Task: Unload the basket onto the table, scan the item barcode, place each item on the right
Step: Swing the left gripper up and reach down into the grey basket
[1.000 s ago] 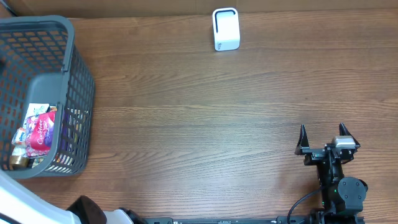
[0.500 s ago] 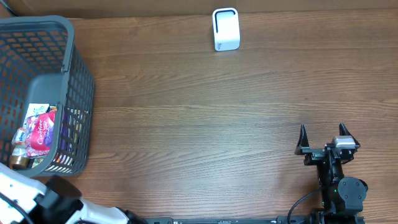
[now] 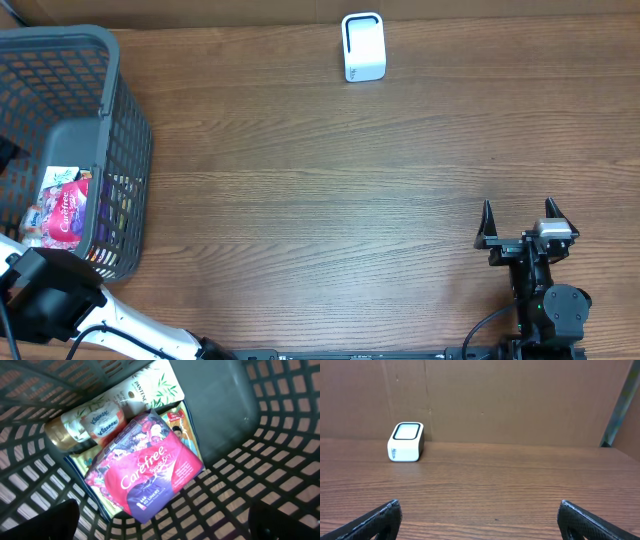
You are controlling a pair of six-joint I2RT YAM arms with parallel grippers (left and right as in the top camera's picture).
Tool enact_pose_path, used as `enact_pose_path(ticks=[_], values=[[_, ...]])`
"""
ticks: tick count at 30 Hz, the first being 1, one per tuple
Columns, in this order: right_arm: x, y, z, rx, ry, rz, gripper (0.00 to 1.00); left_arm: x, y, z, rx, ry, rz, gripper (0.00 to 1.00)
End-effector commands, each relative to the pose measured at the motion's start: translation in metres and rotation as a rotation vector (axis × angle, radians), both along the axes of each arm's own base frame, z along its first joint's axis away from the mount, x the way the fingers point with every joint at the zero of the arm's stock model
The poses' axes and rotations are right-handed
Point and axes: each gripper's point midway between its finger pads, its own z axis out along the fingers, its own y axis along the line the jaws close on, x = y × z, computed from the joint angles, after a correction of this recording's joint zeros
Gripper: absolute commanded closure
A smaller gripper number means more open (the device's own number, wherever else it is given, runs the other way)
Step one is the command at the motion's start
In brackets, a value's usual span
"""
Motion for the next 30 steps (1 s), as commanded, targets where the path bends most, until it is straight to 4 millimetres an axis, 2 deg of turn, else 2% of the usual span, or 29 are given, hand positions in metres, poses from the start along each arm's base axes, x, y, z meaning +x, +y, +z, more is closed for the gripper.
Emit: enact_pose_path(ticks=[1, 5, 10, 16, 19, 22, 26, 30], values=[[0.0, -0.002, -0.002, 0.003, -0.003, -0.007, 0.0, -0.001, -0.001, -0.004, 0.011, 0.018, -0.053, 0.0], [0.0, -0.002, -0.002, 0.003, -0.003, -0.007, 0.0, -0.003, -0.002, -0.005, 0.011, 0.029, -0.051, 0.04], [0.0, -0.002, -0.002, 0.003, -0.003, -0.007, 0.0, -0.01, -0.016, -0.007, -0.014, 0.05, -0.061, 0.06], [0.0, -0.002, -0.002, 0.003, -0.003, -0.007, 0.0, -0.044, -0.034, 0.0, 0.006, 0.127, 0.032, 0.03], [0.0, -0.002, -0.002, 0.003, -0.003, -0.007, 0.0, -0.055, -0.045, 0.01, 0.025, 0.117, 0.033, 0.02], [0.0, -0.002, -0.002, 0.003, -0.004, -0.007, 0.0, -0.057, -0.047, 0.015, 0.068, 0.089, 0.037, 0.0], [0.0, -0.002, -0.002, 0.003, -0.003, -0.007, 0.0, -0.052, -0.041, 0.001, 0.083, 0.073, 0.048, 0.0], [0.0, -0.002, -0.002, 0.003, -0.003, -0.007, 0.0, -0.041, -0.028, -0.03, 0.094, 0.062, 0.044, 0.0]])
